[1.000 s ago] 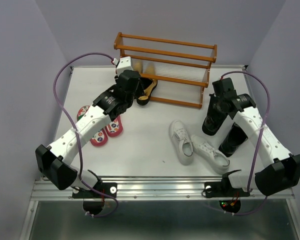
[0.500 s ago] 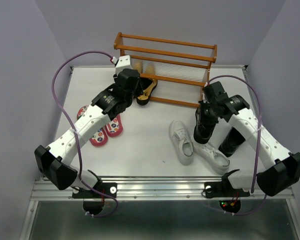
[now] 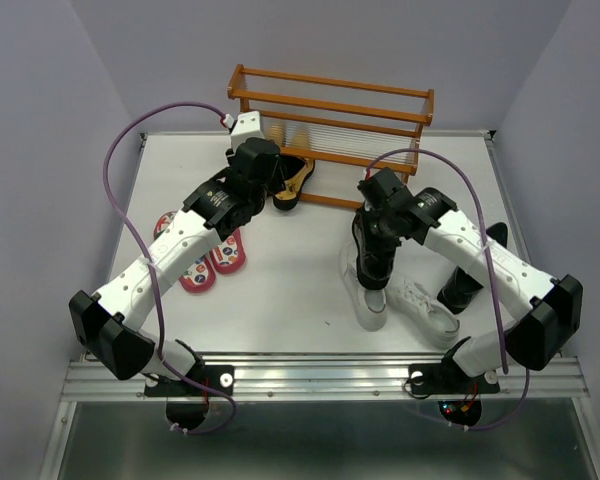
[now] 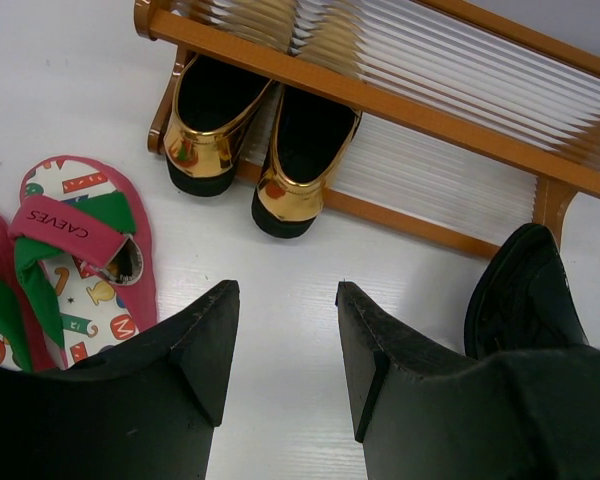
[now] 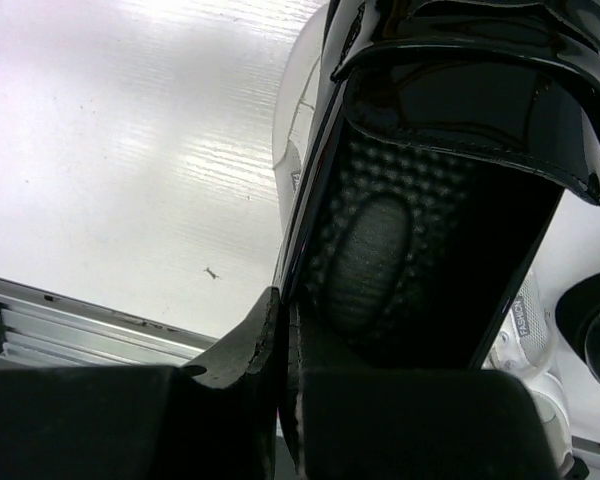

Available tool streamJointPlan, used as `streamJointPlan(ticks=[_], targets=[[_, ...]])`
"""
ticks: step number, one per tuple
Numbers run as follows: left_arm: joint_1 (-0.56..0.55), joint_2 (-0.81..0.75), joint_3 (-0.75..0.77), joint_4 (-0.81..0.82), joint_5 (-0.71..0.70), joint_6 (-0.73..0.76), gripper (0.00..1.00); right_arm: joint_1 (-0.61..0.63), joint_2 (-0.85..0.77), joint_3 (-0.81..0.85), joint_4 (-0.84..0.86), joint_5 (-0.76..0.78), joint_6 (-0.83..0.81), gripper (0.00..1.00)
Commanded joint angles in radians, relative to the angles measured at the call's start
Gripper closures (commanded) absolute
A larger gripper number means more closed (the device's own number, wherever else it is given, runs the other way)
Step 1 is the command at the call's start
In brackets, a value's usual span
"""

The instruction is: Place and organize the shoes onto the shoe shelf

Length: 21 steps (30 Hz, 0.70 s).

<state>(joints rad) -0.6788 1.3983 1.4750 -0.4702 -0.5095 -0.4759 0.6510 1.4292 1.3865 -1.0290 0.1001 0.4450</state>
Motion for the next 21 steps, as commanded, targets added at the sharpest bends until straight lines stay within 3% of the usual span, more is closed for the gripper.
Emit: streamJointPlan(ticks=[1,21], targets=[[-0.004,-0.032,0.038,0.007,-0.034,0.017,0.45,0.022,-0.013,0.046,0.16,0.114,-0.022,0.99],[-0.004,-0.001,0.045,0.005,-0.061,0.036,0.45,0.022,0.186,0.147,0.346,0.237,-0.127,0.99]])
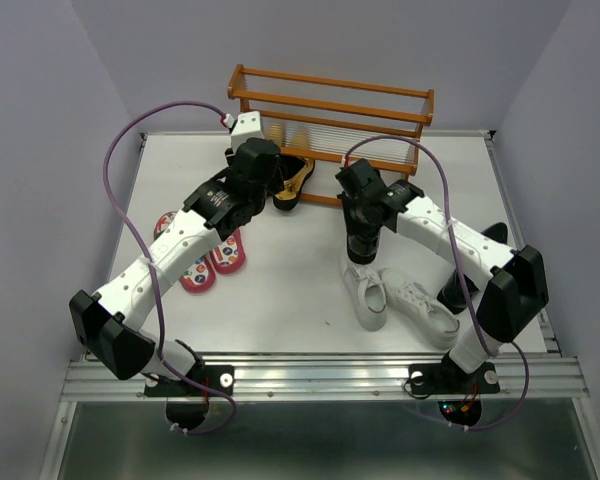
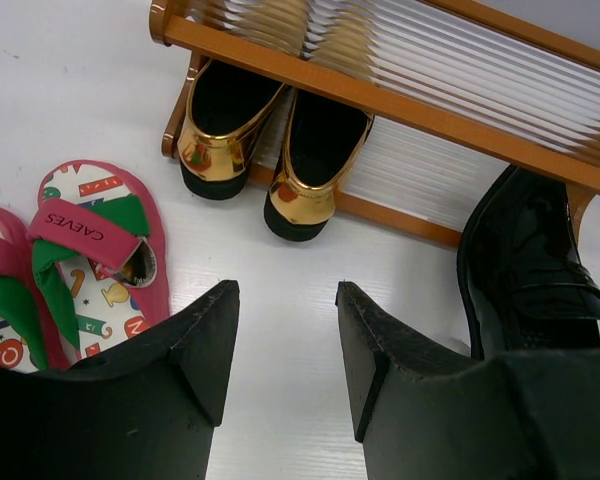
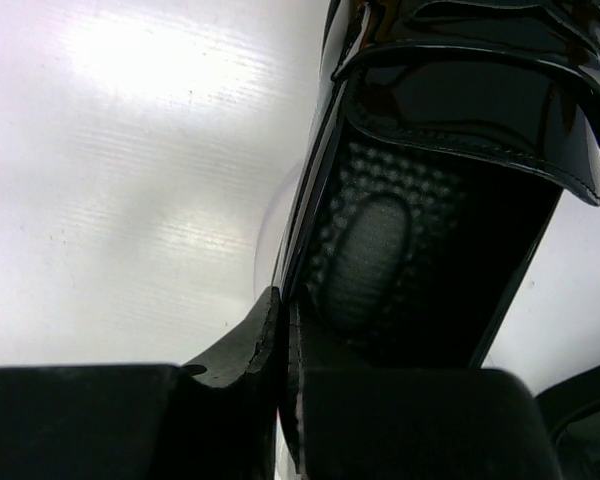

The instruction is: Place and organize the shoes onto the shoe shelf

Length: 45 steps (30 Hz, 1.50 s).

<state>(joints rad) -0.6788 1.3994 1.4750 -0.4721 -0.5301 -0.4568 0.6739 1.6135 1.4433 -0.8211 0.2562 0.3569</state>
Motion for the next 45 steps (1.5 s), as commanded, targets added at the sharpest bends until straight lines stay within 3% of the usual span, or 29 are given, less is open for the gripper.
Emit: streamJointPlan(ticks=[1,9,20,45], targets=[[-0.002,-0.004,0.044,0.007,-0.042,0.02,0.45,0.0,0.019,0.101,0.151,0.086,-0.039,0.99],[0.004,-0.002,0.044,0.007,-0.041,0.026,0.45,0.0,0.1,0.141,0.243,0.155,-0.047,0.99],[0.012,-0.011,0.027,0.007,-0.041,0.032,0.45,-0.019,0.223,0.223,0.349,0.129,-0.087,0.99],[0.021,0.023,0.024,0.012,-0.042,0.053,0.45,-0.105,0.421,0.404,0.373,0.161,-0.16,0.99]])
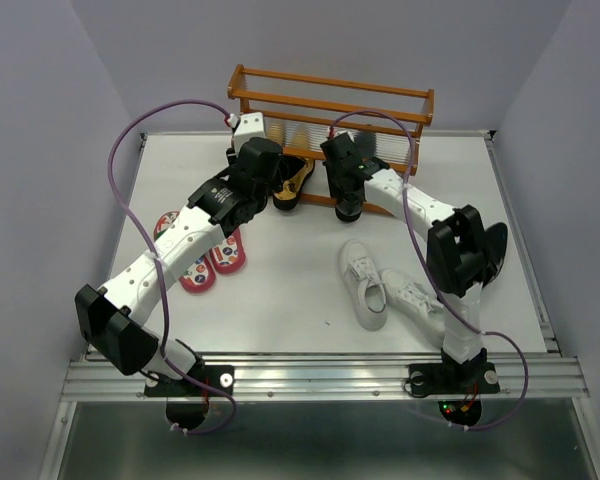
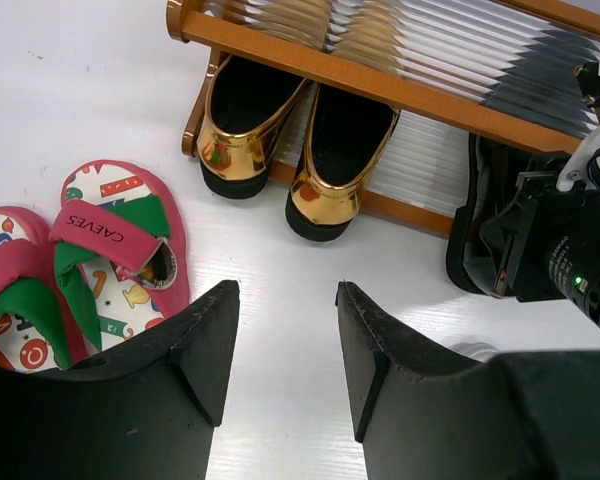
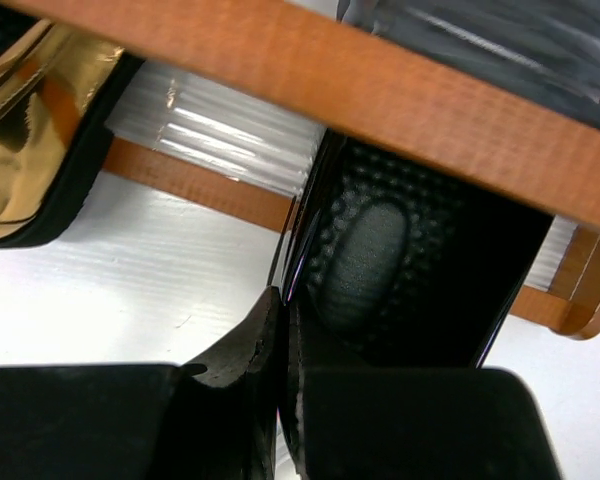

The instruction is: Place and organize the shoes onto the shoe shelf

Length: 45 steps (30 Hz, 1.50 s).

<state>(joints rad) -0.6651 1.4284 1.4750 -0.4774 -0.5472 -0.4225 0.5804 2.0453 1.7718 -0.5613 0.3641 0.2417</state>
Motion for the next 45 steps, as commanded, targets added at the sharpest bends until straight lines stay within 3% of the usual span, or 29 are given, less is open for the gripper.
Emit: streamJointPlan(ticks=[1,19,33,36,37,45], targets=[[0.007,-0.005,0.024,0.017,-0.023,0.019,0.45,-0.02,-0.011,0.075,0.119,0.046,-0.05,0.99],[0.007,-0.01,0.024,0.003,-0.03,0.013,0.45,-0.03,0.056,0.149,0.129,-0.03,-0.067,0.99],[0.007,-0.019,0.024,0.0,-0.028,0.01,0.45,-0.03,0.047,0.117,0.104,0.004,-0.025,0.99],[0.006,-0.026,0.021,0.0,-0.026,0.008,0.45,-0.03,0.046,0.121,0.092,-0.004,-0.024,0.84],[0.007,-0.028,0.019,0.0,-0.026,0.008,0.45,-0.03,0.044,0.121,0.089,-0.01,-0.022,0.75],[0.007,-0.039,0.013,0.002,-0.017,0.002,0.45,-0.03,0.013,0.118,0.077,-0.077,0.002,0.74]])
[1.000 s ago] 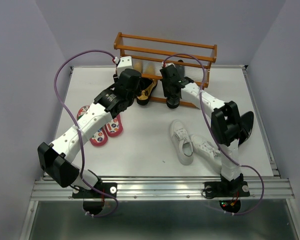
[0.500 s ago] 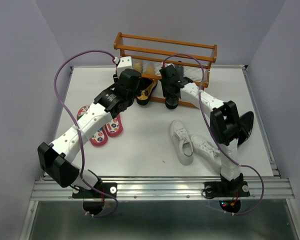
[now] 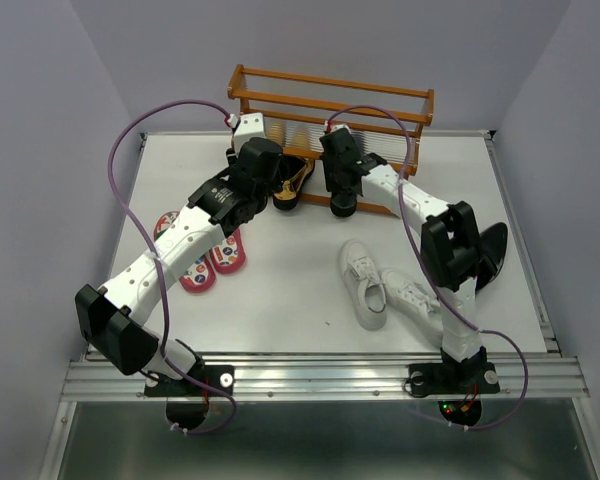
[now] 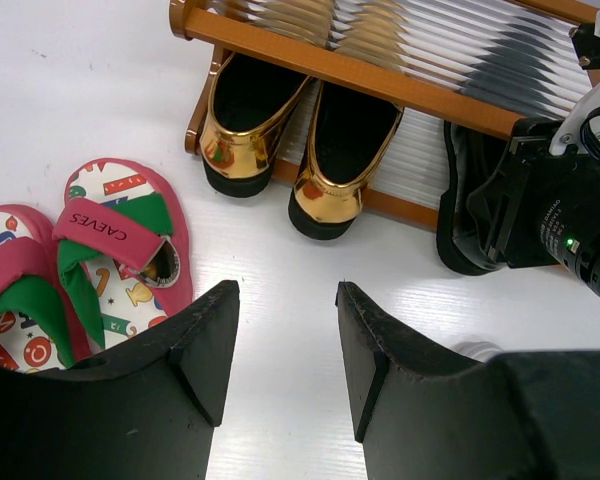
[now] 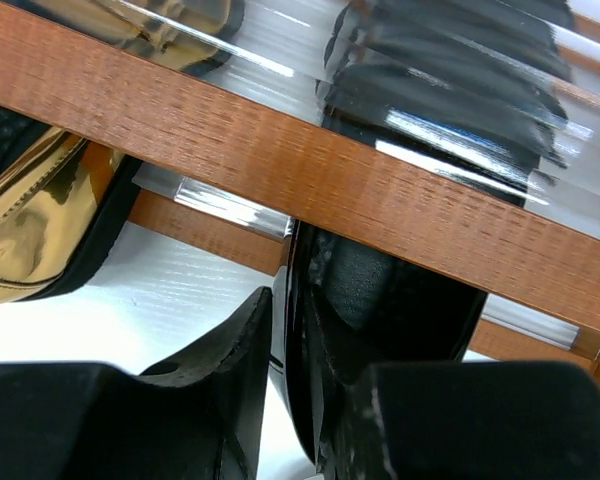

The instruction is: Place and organize the shoes onto the shoe shelf

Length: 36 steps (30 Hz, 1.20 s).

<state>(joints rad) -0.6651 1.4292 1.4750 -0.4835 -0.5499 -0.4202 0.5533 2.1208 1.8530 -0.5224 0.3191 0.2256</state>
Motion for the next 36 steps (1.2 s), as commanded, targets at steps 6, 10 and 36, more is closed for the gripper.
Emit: streamJointPlan(ticks=[6,10,36], targets=[[0.007,-0.049,0.007,0.01,-0.007,-0.006,0.45,-0.003,-0.07,0.04,0.036,-0.071,0.035,0.84],[0.007,-0.059,-0.004,0.013,-0.005,-0.006,0.45,0.007,-0.071,0.041,0.035,-0.072,0.029,0.99],[0.007,-0.072,-0.019,0.008,-0.024,-0.009,0.45,0.036,-0.101,-0.017,0.131,-0.072,-0.068,0.99]])
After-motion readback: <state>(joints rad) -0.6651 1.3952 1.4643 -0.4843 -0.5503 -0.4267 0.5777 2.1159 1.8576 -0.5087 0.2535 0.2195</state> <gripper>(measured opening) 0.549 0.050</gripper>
